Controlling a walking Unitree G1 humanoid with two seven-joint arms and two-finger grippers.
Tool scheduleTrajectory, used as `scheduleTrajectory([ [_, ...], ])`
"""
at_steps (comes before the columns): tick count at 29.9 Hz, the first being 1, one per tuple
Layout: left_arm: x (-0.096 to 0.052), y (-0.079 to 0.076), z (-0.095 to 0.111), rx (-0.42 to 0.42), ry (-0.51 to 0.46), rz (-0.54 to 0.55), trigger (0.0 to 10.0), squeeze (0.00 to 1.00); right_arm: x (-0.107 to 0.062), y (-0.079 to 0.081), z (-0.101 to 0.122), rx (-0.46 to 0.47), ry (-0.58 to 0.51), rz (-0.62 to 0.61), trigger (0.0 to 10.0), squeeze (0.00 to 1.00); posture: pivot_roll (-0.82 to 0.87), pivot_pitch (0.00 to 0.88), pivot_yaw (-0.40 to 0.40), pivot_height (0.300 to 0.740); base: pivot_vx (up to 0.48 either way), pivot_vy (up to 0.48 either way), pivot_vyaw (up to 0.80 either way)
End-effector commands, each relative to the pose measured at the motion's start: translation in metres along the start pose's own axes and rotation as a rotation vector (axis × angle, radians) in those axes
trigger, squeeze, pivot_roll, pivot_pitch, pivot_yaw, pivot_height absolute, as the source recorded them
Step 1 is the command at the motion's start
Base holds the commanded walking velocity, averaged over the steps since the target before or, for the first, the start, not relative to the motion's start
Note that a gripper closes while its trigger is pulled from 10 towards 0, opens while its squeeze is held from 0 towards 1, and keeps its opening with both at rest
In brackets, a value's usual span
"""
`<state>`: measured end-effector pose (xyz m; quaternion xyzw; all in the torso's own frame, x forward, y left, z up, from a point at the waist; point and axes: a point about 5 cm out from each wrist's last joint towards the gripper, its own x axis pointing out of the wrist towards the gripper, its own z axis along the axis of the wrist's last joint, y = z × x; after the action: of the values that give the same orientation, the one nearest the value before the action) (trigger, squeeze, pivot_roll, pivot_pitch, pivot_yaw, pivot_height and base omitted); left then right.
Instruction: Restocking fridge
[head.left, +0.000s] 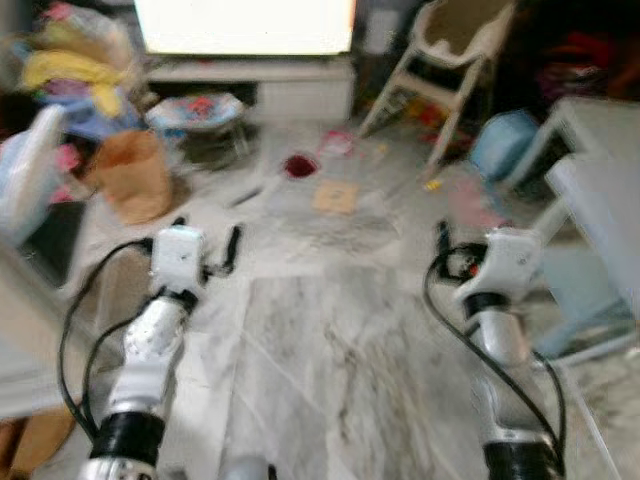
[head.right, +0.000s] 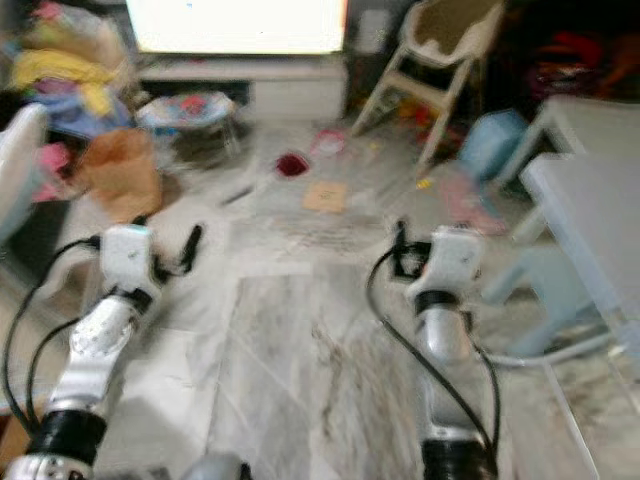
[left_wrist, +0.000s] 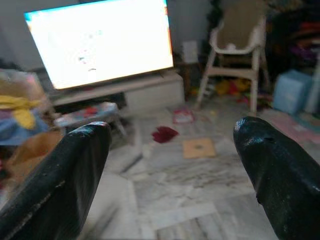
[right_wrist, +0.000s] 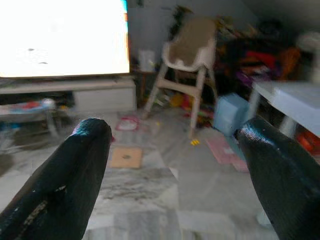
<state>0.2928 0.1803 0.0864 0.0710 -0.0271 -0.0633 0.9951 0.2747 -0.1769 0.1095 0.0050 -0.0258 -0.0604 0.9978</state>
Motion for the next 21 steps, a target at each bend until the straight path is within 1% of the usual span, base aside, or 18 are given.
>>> scheduleTrajectory([
  [1,0.003,-0.008,0.002,-0.007,-0.005,-0.027,10.0,0.0,0.0,-0.008,0.001,-0.012,0.002,-0.028,10.0,0.0,-0.05,0.0,-0.011,0.74,0.48,0.0,-0.8],
  [2,0.003,-0.008,0.002,-0.007,-0.005,-0.027,10.0,0.0,0.0,-0.008,0.001,-0.012,0.002,-0.028,10.0,0.0,-0.05,0.0,-0.011,0.74,0.48,0.0,-0.8],
  [3,0.003,-0.012,0.003,-0.014,-0.01,-0.044,10.0,0.0,0.0,-0.006,0.0,-0.013,0.003,-0.025,10.0,0.0,-0.05,0.0,-0.006,0.74,0.48,0.0,-0.8],
  [5,0.006,-0.015,0.005,-0.022,-0.02,-0.054,10.0,0.0,0.0,-0.006,0.001,-0.014,-0.003,-0.027,10.0,0.0,-0.06,0.0,-0.002,0.74,0.48,0.0,-0.8],
  [8,0.009,-0.017,0.009,-0.032,-0.032,-0.056,10.0,0.0,0.002,-0.007,0.004,-0.015,-0.017,-0.039,10.0,0.0,-0.06,0.0,0.002,0.74,0.451,0.0,-0.8],
  [14,0.013,-0.02,0.013,-0.048,-0.049,-0.075,10.0,0.0,0.006,-0.008,0.009,-0.033,-0.039,-0.036,10.0,0.0,-0.07,0.0,0.004,0.74,0.328,0.0,-0.8],
  [21,0.016,-0.018,0.018,-0.063,-0.066,-0.064,10.0,0.0,0.011,-0.008,0.013,-0.045,-0.058,-0.033,10.0,0.0,-0.07,0.0,0.004,0.74,0.0,0.0,-0.8],
])
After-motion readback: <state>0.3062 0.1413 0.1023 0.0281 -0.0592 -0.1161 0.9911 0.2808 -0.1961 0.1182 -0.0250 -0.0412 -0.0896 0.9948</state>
